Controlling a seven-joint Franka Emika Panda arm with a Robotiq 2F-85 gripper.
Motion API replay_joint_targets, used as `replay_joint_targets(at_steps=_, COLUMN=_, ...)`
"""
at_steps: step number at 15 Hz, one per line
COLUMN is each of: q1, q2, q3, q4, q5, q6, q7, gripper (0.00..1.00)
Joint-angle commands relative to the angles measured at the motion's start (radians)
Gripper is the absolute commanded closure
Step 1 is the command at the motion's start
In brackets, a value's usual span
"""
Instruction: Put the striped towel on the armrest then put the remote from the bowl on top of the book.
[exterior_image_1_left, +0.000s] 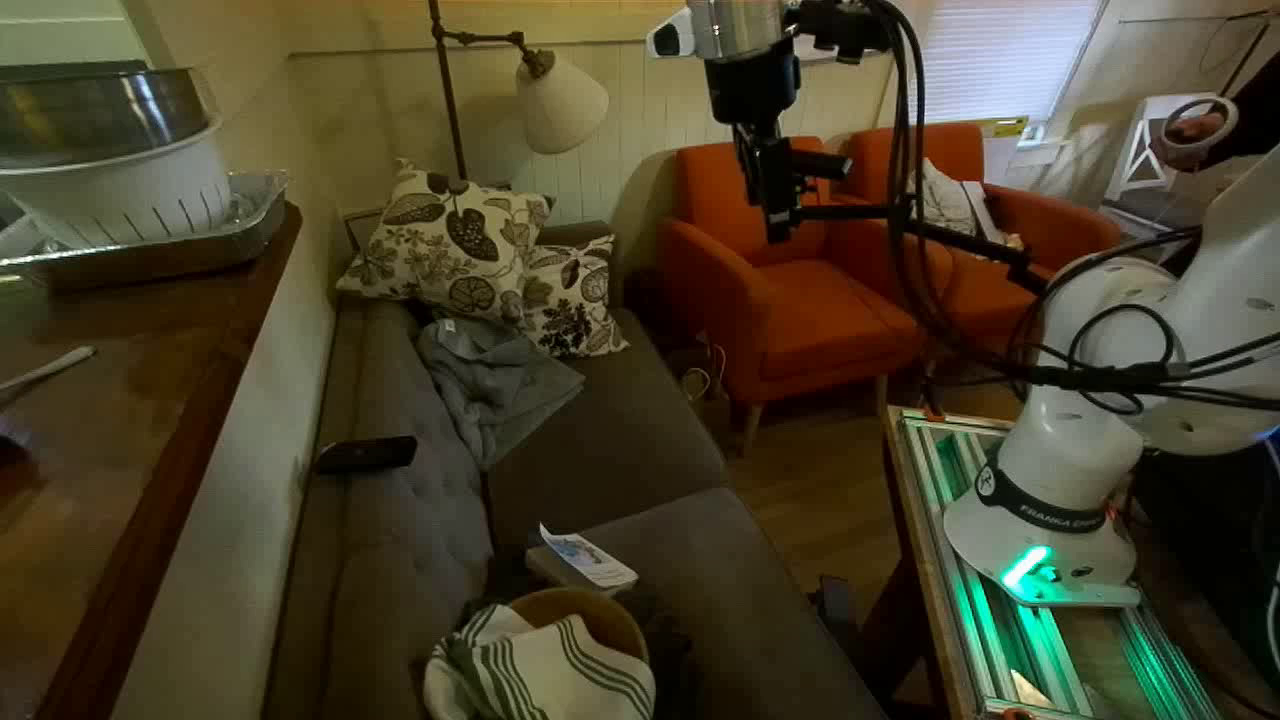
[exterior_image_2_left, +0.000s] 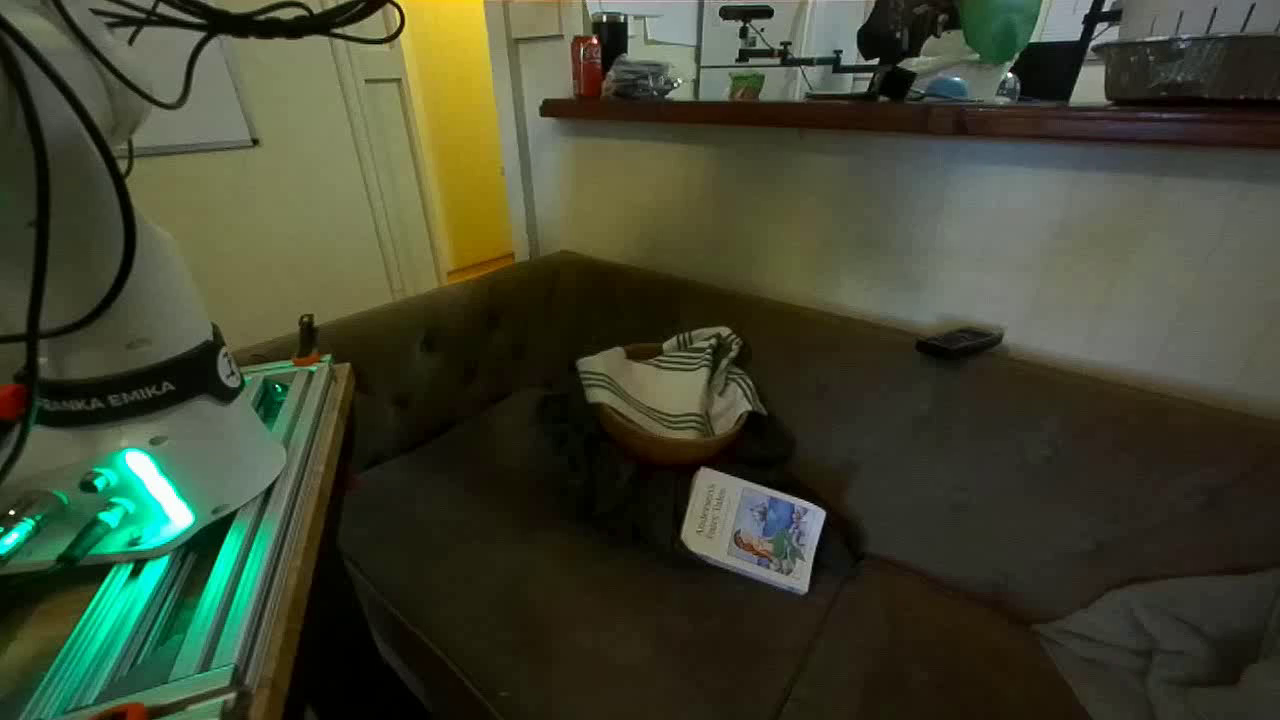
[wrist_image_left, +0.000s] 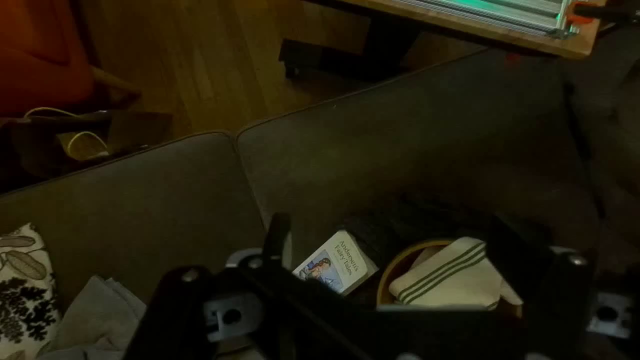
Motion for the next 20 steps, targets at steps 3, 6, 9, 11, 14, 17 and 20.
replay_joint_targets(at_steps=3, q1=0.011, q2=0.001, q3=-0.009, q4=0.002, q5=-0.002, q6=-0.002, q7=0.003, gripper=0.00)
replay_joint_targets(at_steps=6, q1=0.011, q2=0.001, q3=-0.009, q4=0.002, q5=-0.002, q6=-0.002, q7=0.003, gripper=0.00)
replay_joint_targets(at_steps=9, q1=0.011, q2=0.001, q3=-0.009, q4=0.002, q5=-0.002, q6=-0.002, q7=0.003, gripper=0.00)
replay_joint_targets(at_steps=11, q1=0.029, q2=0.019, q3=-0.001, q4=-0.006, q5=0.005, q6=0.058, q7=-0.025, gripper=0.00)
replay_joint_targets(at_steps=14, q1=0.078, q2=0.101, q3=0.014, q4=-0.001, q5=0.028, q6=0.163, q7=-0.110, gripper=0.00)
replay_joint_targets(at_steps=17, q1=0.117, q2=0.199, q3=0.047, q4=0.002, q5=0.053, q6=0.245, q7=-0.129, gripper=0.00)
replay_joint_targets(at_steps=20, q1=0.125, q2=0.297, q3=0.084, q4=-0.010, q5=0.013, q6=0.350, q7=-0.055, gripper=0.00)
